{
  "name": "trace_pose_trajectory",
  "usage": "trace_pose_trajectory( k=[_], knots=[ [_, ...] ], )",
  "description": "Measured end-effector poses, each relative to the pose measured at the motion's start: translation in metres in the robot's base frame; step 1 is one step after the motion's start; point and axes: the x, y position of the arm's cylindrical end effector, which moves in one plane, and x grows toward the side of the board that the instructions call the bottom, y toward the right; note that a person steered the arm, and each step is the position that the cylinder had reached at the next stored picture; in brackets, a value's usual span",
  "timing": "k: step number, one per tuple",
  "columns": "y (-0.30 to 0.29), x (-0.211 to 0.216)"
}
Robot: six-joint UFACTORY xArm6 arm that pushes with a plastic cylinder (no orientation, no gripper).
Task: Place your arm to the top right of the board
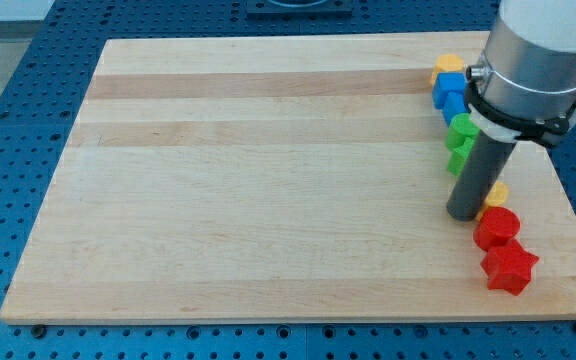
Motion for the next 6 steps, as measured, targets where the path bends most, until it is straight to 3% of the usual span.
trace_pose_trajectory(
  k=[2,3,5,6],
  knots=[
    [-0.054,0.007],
    [-0.089,-0.034],
    [-0.097,-0.249],
    [-0.074,-0.319]
  ],
)
